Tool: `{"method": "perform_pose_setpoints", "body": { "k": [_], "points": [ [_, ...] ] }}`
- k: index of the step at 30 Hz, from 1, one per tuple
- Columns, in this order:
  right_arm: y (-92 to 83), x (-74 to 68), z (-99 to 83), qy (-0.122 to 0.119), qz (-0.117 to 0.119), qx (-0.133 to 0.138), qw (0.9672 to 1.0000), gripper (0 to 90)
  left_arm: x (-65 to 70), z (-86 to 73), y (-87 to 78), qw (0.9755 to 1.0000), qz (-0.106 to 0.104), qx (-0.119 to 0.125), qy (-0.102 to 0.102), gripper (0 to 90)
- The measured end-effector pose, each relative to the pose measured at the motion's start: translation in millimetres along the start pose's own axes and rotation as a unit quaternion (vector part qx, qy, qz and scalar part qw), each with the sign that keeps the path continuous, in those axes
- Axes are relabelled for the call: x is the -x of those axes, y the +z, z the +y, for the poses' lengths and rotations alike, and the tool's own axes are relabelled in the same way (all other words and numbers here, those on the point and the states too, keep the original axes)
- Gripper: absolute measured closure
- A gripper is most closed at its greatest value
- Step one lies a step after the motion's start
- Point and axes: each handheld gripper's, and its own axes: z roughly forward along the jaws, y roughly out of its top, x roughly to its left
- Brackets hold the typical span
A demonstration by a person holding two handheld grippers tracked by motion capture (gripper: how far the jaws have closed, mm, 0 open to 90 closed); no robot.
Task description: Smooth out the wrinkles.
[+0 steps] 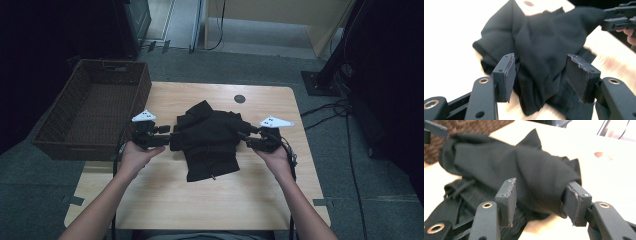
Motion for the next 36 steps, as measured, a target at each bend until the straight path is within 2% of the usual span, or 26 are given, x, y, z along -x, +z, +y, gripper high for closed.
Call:
{"method": "perform_pose_setpoints", "body": {
  "k": [3, 6, 8, 10, 11, 13, 15, 17, 19, 21, 24, 29, 32, 34, 36],
  "points": [
    [-6.8, 7.0, 15.5, 0.013, -0.007, 0.028, 0.9995, 53.2, 1.4, 14.6, 3.9, 0.9999, 0.001, -0.009, 0.011, 52.2],
    [-3.3, 10.7, 32.9, 0.025, -0.002, 0.037, 0.9990, 55.6, 1.7, 25.1, 17.5, 0.9998, -0.006, -0.019, 0.001, 59.0],
    [9.4, 8.7, 40.6, 0.027, 0.017, 0.030, 0.9991, 51.4, 2.6, 27.6, 30.2, 0.9991, -0.018, -0.036, -0.007, 59.0],
    [27.3, 5.3, 41.9, 0.031, 0.040, 0.007, 0.9987, 45.3, 6.6, 24.4, 41.1, 0.9984, -0.018, -0.053, 0.001, 55.0],
    [36.3, 2.9, 40.2, 0.027, 0.050, -0.003, 0.9984, 43.0, 7.8, 20.8, 46.2, 0.9981, -0.013, -0.060, 0.006, 52.6],
    [52.7, -0.7, 34.6, 0.016, 0.049, -0.029, 0.9983, 39.6, 6.1, 10.6, 54.9, 0.9973, -0.013, -0.072, 0.002, 51.6],
    [67.0, -2.4, 25.9, 0.021, 0.064, -0.065, 0.9956, 38.0, 3.6, -1.2, 60.9, 0.9960, -0.004, -0.089, 0.003, 51.2],
    [75.0, -5.3, 15.1, 0.025, 0.075, -0.094, 0.9924, 38.6, 1.7, -12.0, 62.0, 0.9957, -0.006, -0.092, -0.001, 48.1],
    [75.3, -11.0, 2.2, 0.014, 0.072, -0.087, 0.9936, 40.8, 2.3, -20.8, 60.4, 0.9961, -0.009, -0.088, 0.002, 46.6],
    [76.0, -16.8, -7.4, 0.011, 0.075, -0.096, 0.9925, 41.8, 5.2, -29.4, 61.7, 0.9963, -0.006, -0.086, 0.005, 47.2],
    [80.2, -23.7, -18.4, -0.002, 0.056, -0.101, 0.9932, 47.0, 9.0, -35.8, 70.9, 0.9955, 0.010, -0.092, 0.019, 50.2],
    [88.2, -22.5, -28.2, 0.017, 0.032, -0.088, 0.9954, 64.1, 6.4, -35.7, 84.8, 0.9960, 0.027, -0.077, 0.037, 66.1],
    [95.1, -19.4, -25.6, 0.018, 0.019, -0.083, 0.9962, 75.5, 2.0, -31.8, 97.5, 0.9942, 0.048, -0.073, 0.061, 77.8],
    [102.3, -17.0, -20.3, 0.024, 0.008, -0.083, 0.9962, 80.5, -5.5, -25.4, 105.3, 0.9942, 0.056, -0.070, 0.060, 83.3],
    [109.1, -13.7, -16.2, 0.034, -0.002, -0.080, 0.9962, 81.3, -15.6, -17.2, 110.5, 0.9951, 0.058, -0.066, 0.045, 85.4]
  ]
}}
